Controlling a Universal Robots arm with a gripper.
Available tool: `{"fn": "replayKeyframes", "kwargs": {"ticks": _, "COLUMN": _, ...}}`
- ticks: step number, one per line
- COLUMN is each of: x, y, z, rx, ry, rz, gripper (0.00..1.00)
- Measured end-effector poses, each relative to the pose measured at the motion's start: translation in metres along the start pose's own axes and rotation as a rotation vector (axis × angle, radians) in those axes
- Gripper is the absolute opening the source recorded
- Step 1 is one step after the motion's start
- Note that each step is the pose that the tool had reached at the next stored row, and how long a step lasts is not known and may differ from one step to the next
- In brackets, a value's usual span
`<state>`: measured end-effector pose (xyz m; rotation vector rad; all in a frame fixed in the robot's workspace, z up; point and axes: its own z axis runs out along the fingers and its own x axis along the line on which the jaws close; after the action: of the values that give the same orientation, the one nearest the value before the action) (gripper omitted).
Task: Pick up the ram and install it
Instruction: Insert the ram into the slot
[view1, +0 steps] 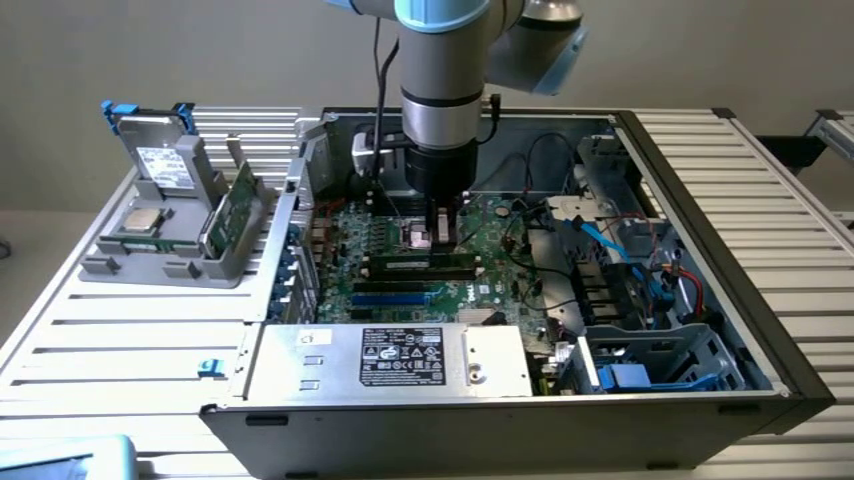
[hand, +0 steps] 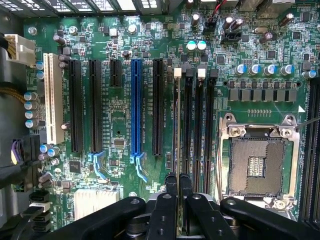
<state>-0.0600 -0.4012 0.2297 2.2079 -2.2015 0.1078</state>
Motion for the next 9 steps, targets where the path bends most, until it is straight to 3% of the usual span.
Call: {"fn": "replayKeyframes", "kwargs": {"ticks": 9, "x": -0.0001, "y": 0.0003, "z": 0.0014, "rx": 0.0001, "ry": 0.0001, "rz": 0.001, "gripper": 0.14}}
